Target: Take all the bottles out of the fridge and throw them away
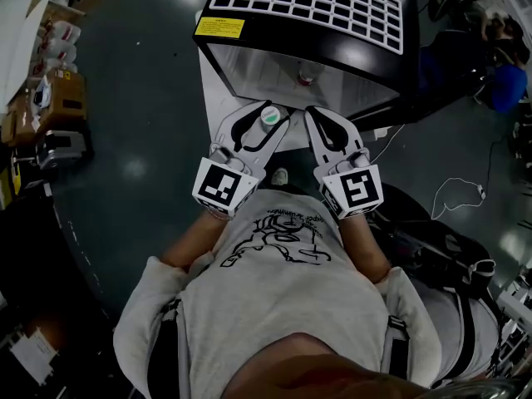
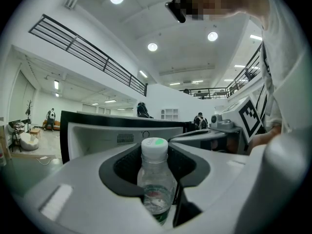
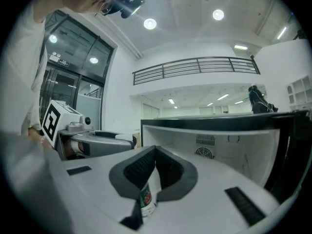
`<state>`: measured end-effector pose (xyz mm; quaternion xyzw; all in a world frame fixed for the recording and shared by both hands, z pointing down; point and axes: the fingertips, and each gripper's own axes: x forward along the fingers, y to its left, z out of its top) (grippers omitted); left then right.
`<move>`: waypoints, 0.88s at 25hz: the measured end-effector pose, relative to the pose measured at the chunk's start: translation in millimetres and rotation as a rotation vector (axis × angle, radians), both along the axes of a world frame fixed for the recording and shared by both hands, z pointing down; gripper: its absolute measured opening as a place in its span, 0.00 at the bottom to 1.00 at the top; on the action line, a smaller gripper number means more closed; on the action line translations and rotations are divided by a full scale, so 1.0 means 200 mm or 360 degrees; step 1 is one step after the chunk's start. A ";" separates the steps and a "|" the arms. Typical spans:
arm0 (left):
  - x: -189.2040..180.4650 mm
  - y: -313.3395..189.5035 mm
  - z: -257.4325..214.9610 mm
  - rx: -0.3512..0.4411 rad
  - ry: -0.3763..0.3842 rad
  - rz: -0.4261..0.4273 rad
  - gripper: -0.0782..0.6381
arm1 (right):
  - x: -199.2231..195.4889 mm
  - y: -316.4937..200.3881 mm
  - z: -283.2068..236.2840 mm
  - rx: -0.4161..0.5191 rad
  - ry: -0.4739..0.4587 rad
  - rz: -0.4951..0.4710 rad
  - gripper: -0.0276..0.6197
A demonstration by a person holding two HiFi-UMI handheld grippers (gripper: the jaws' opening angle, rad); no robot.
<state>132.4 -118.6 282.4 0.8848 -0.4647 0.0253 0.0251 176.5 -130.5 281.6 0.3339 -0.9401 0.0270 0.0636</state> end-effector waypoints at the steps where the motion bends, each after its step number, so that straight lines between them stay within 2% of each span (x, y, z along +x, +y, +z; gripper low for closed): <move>1: -0.02 0.00 0.00 -0.0003 0.0004 -0.0012 0.34 | -0.02 0.00 -0.01 0.0002 0.0005 -0.0015 0.06; 7: -0.10 -0.01 -0.02 0.0016 0.0019 -0.0048 0.34 | -0.13 -0.03 -0.02 0.0020 0.0001 -0.0077 0.06; 11: -0.20 0.02 -0.03 -0.0020 0.0033 -0.0082 0.34 | -0.24 -0.02 -0.04 0.0021 0.0010 -0.0110 0.06; 15: -0.29 0.04 -0.05 0.0030 0.0005 -0.0085 0.34 | -0.35 0.00 -0.05 0.0023 0.0007 -0.0147 0.06; 20: -0.42 0.11 -0.06 -0.0055 0.0045 -0.0147 0.34 | -0.49 0.05 -0.07 0.0024 -0.0005 -0.0192 0.06; 22: -0.48 0.14 -0.07 -0.0035 0.0045 -0.0158 0.34 | -0.55 0.08 -0.08 0.0021 -0.0008 -0.0212 0.06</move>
